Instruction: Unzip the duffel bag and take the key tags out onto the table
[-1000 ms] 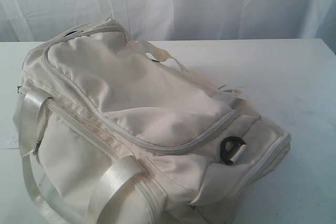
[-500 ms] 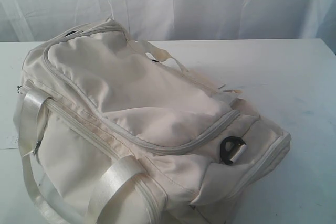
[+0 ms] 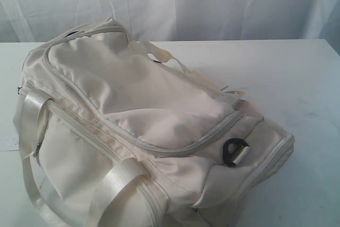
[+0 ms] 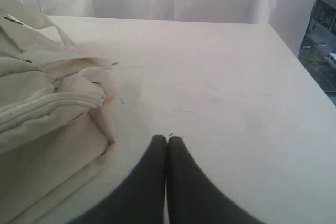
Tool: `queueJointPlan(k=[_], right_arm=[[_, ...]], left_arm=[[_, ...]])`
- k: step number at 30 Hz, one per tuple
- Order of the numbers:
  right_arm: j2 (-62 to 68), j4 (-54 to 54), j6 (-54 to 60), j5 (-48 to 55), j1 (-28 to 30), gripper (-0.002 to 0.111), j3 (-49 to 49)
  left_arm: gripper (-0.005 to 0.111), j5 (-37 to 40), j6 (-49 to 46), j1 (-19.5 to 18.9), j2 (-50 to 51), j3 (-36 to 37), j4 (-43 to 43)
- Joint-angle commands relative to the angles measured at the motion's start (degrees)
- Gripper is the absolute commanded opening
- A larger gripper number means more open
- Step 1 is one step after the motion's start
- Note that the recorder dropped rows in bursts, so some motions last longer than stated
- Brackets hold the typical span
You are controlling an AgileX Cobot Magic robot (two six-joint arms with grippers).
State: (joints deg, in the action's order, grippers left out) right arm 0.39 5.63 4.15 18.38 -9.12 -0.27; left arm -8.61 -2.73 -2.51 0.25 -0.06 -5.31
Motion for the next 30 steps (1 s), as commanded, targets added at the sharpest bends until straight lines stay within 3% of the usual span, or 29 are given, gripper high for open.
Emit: queueJointPlan(k=[1,4,9,12,15,24,27,30], right_arm=[[-0.4,-0.1,0.1,-0.4,0.0,0.0,0.3],[-0.4,-0.1,0.1,-0.4,0.0,0.0,0.3],[-0.4,-0.1,0.1,-0.4,0.0,0.0,0.3],[-0.4,-0.1,0.1,-0.4,0.0,0.0,0.3],[-0.4,-0.1,0.1,-0.4,0.0,0.0,0.3],[-0.4,-0.1,0.1,-0.4,0.0,0.0,0.3],[-0.4,-0.1,0.1,-0.4,0.0,0.0,0.3],[-0.4,-0.1,0.1,-0.4,0.0,0.0,0.3]], left_arm=[[0.0,-13.8,0.3,0.4,-0.2,0.1,-0.2],[0.0,-23.1,1.8,0.4,-0.2,0.1,-0.2],[0.0,-45.2,12.0,0.4,-0.2,0.1,-0.2],[0.0,-51.3,11.7,0.4,-0.2,-1.7,-0.2],[0.0,-43.6,12.0,0.4,-0.2,-8.2,-0.2],[0.0,-0.1,14.1,0.4,11.4,-30.4,-0.2],[0.0,19.2,14.1,0.4,16.1,-33.2,-0.2],[0.0,29.1,14.1,0.4,18.2,-33.2,-0.2]])
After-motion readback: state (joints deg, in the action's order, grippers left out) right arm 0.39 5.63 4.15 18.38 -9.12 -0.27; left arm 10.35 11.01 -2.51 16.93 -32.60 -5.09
